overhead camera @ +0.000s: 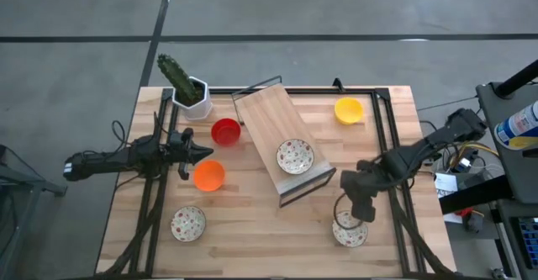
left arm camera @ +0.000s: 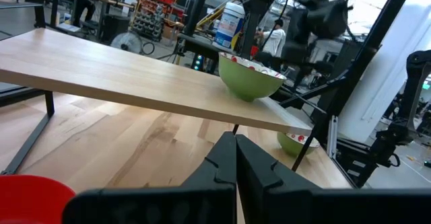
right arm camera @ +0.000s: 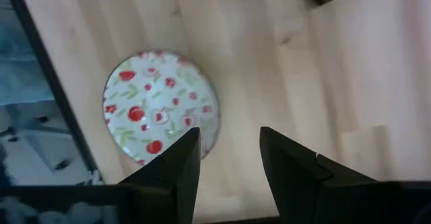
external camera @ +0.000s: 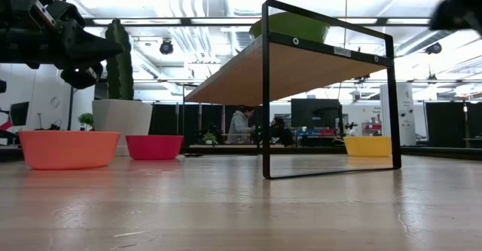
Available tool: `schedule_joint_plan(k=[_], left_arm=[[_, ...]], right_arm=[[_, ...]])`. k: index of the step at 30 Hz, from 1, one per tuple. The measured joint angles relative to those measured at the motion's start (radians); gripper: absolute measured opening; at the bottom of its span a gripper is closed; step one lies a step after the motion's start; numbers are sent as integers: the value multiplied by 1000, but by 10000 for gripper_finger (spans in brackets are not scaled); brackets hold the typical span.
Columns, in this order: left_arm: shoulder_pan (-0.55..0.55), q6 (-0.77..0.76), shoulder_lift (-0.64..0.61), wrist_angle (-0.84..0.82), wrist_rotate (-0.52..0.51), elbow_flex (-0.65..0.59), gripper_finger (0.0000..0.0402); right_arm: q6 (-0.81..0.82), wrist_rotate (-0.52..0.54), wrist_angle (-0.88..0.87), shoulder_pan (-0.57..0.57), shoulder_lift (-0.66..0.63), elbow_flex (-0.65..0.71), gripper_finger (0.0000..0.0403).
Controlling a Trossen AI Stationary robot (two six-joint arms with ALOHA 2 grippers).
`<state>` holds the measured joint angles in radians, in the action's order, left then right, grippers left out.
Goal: Pick & Place Mini bowls
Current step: Stack the right white patterned bowl on the white patterned bowl on the shelf
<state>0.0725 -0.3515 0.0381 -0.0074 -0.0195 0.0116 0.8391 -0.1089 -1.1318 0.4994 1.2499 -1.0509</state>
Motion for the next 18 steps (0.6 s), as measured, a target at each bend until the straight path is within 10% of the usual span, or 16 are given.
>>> schedule_joint_plan(k=[18], left_arm=[[0, 0, 0, 0, 0, 0, 0]], right_arm=[[321, -5, 315, 134, -5, 294, 139]])
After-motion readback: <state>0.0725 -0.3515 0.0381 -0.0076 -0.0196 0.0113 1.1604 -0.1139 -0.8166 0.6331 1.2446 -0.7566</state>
